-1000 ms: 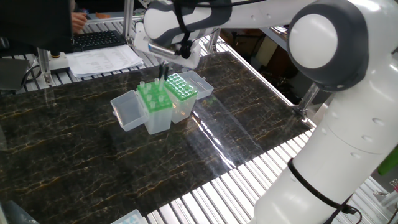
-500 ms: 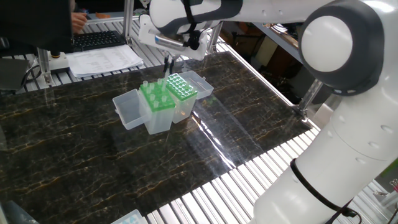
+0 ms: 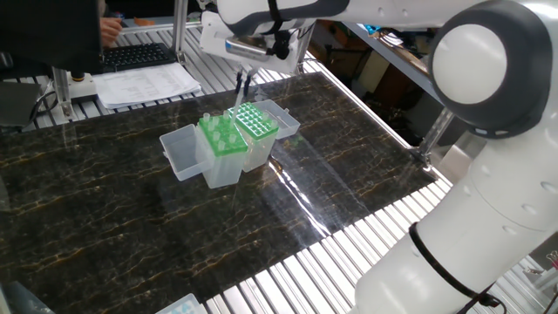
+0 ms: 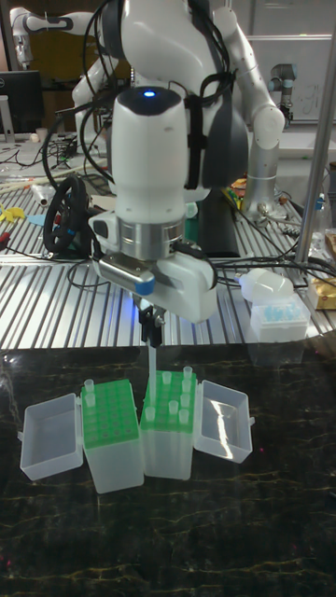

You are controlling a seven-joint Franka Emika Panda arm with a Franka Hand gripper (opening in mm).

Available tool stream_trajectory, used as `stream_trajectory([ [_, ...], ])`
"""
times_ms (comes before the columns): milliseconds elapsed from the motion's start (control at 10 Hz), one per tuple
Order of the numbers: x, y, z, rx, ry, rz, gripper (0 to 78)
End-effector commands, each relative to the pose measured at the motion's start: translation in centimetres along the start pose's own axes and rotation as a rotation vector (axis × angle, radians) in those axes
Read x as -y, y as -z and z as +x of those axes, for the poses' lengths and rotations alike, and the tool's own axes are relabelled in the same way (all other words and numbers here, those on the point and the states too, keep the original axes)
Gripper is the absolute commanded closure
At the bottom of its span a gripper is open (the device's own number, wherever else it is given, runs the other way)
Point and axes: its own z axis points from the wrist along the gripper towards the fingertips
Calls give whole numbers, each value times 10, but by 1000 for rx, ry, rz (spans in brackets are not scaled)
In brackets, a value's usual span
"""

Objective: Transfer all large pipette tips from one holder to another

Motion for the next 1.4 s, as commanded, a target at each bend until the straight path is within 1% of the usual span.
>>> stream_trajectory([
  [100, 3, 11, 1, -7, 19, -3, 762],
  [400, 2, 23, 0, -24, 34, -14, 762],
  [600, 3, 31, -3, -35, 47, -14, 762],
  [800, 4, 37, -8, -38, 64, -9, 762],
  [900, 4, 40, -10, -49, 73, -11, 762],
  [1100, 3, 44, -16, -46, 95, -7, 762],
  [1300, 2, 52, -26, -43, 134, -4, 762],
  [1400, 2, 53, -28, -44, 143, -2, 762],
])
